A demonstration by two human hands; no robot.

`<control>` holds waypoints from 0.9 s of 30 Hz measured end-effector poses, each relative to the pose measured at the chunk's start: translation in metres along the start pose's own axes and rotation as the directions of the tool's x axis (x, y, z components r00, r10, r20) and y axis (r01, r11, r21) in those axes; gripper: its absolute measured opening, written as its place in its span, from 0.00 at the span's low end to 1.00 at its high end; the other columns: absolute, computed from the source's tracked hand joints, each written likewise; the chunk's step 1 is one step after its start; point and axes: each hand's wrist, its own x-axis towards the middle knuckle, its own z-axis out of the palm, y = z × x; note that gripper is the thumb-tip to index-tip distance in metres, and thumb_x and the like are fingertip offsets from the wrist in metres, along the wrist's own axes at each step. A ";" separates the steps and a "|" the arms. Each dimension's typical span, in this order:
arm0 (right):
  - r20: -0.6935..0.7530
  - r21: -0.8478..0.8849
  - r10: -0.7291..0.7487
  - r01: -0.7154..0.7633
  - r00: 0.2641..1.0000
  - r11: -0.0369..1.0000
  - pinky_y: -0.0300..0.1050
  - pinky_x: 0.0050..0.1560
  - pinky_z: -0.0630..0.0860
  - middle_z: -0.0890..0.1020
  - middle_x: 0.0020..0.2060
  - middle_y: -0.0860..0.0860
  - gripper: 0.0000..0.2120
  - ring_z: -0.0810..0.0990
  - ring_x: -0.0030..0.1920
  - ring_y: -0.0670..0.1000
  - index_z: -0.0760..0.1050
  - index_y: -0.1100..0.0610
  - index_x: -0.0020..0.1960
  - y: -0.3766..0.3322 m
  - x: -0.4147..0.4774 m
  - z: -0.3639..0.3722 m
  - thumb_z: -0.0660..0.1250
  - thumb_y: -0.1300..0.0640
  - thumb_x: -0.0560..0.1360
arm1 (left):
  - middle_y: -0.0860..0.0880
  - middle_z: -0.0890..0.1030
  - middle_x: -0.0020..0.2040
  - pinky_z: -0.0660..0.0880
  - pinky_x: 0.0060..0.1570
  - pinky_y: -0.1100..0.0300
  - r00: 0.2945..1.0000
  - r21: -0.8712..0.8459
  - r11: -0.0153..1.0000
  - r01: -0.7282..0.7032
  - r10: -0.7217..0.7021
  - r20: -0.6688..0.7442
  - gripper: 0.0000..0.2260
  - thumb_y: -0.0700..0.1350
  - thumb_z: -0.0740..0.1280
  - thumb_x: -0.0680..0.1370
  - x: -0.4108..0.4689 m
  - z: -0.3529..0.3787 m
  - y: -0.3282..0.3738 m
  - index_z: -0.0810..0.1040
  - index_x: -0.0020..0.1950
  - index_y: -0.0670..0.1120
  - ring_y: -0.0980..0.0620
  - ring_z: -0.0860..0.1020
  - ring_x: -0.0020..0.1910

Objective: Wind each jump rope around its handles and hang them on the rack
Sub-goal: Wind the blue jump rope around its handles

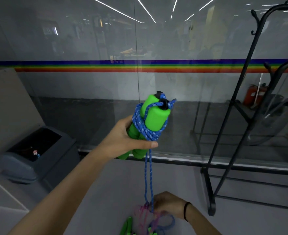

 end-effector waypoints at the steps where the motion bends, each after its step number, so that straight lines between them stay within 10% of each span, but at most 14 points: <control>1: -0.045 -0.019 -0.048 0.047 0.998 0.999 0.40 0.46 0.73 0.79 0.34 0.48 0.04 0.76 0.38 0.44 0.79 0.50 0.34 -0.007 -0.006 -0.003 0.73 0.55 0.67 | 0.56 0.84 0.40 0.77 0.40 0.68 0.999 -0.009 1.000 0.011 -0.011 -0.039 0.19 0.37 0.77 0.60 -0.002 -0.005 -0.003 0.78 0.48 0.47 0.59 0.82 0.40; 13: -0.360 0.055 -0.580 0.637 0.731 0.769 0.34 0.31 0.70 0.70 0.25 0.46 0.06 0.67 0.25 0.42 0.71 0.57 0.43 -0.151 -0.101 -0.081 0.58 0.61 0.78 | 0.48 0.85 0.40 0.78 0.39 0.59 0.944 -0.059 0.966 0.251 -0.258 -0.207 0.32 0.63 0.80 0.46 -0.027 -0.037 -0.063 0.79 0.44 0.50 0.51 0.84 0.38; 18: -0.383 -0.399 -0.601 0.460 0.702 0.793 0.37 0.38 0.70 0.77 0.30 0.51 0.11 0.73 0.31 0.44 0.80 0.57 0.44 -0.185 -0.128 -0.102 0.66 0.50 0.73 | 0.52 0.85 0.40 0.77 0.36 0.66 0.942 -0.050 0.969 0.243 -0.248 -0.227 0.30 0.58 0.80 0.47 -0.022 -0.041 -0.063 0.79 0.45 0.50 0.55 0.83 0.38; 22: -0.522 -0.423 -0.550 0.362 0.652 0.831 0.35 0.32 0.70 0.73 0.28 0.48 0.12 0.71 0.25 0.40 0.79 0.57 0.45 -0.177 -0.126 -0.120 0.63 0.50 0.76 | 0.49 0.85 0.37 0.79 0.37 0.60 0.932 -0.085 0.971 0.224 -0.239 -0.273 0.22 0.50 0.81 0.55 -0.020 -0.045 -0.061 0.79 0.45 0.48 0.52 0.83 0.37; 27: -0.315 -0.468 -0.260 0.090 0.913 0.879 0.33 0.36 0.73 0.76 0.33 0.49 0.05 0.73 0.32 0.43 0.78 0.58 0.47 -0.107 -0.063 -0.097 0.64 0.58 0.76 | 0.48 0.84 0.35 0.80 0.37 0.56 0.940 -0.174 0.964 0.203 -0.241 -0.240 0.16 0.42 0.79 0.60 -0.015 -0.039 -0.051 0.78 0.44 0.47 0.49 0.83 0.36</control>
